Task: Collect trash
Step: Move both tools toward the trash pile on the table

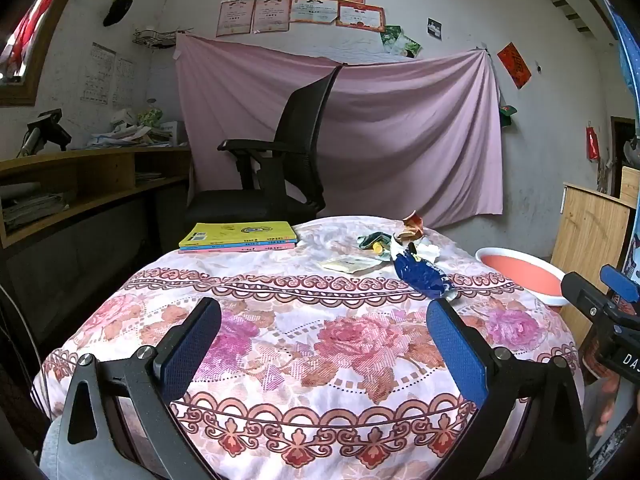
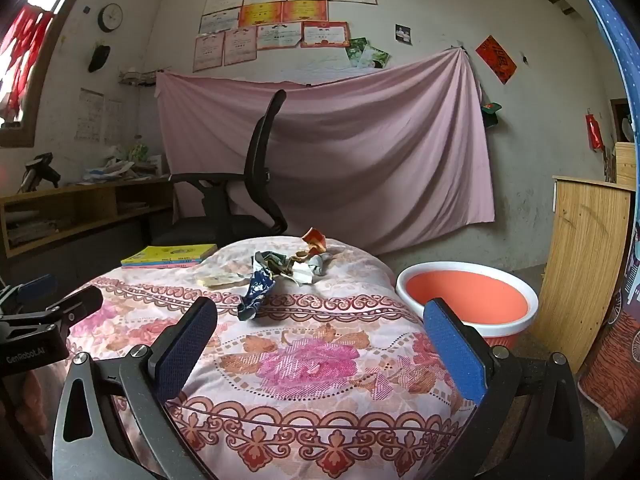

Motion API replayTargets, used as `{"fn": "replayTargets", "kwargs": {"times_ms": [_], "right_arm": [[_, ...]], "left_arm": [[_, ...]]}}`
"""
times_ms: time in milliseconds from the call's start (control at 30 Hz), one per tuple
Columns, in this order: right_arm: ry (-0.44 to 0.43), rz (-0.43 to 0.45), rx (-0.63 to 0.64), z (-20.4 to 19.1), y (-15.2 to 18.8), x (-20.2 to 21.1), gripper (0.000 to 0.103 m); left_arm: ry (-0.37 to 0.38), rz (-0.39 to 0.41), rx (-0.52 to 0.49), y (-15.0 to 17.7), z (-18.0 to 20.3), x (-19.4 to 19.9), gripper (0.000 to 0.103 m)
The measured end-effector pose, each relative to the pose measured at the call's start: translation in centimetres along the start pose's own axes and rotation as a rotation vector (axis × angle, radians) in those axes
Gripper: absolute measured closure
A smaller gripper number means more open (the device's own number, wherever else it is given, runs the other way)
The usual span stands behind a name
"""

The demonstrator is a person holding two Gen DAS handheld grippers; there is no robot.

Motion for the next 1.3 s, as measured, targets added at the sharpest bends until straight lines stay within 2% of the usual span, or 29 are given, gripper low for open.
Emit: {"fn": "replayTargets", "kwargs": {"times_ms": [967, 1200, 1300], "right_arm": [[-0.002, 0.0, -0.002, 0.3, 0.0, 0.1, 0.0], [-0.011, 0.022, -0.011, -0.2, -1.3, -0.2, 0.0], [-0.008, 0.049, 0.004, 0.0, -2.3, -0.6, 0.0]], "left_arm": [[-0.001, 0.006, -0.005, 0.0, -0.1, -0.1, 0.002], [0.015, 0.011, 0.005, -0.9, 0.2, -0.4, 0.002], [0.0, 0.03, -0.012, -1.5, 0.2, -1.0, 0.002]]}}
Point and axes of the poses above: each gripper's, at about its wrist camera, not at the fingertips, and x roughly against the way its jaws point, z to its right, y to its underside, the point moved 7 cm from there along -x, roughly the way its jaws point, and after that the axes turned 11 degrees about z, right-handed, at the moved point
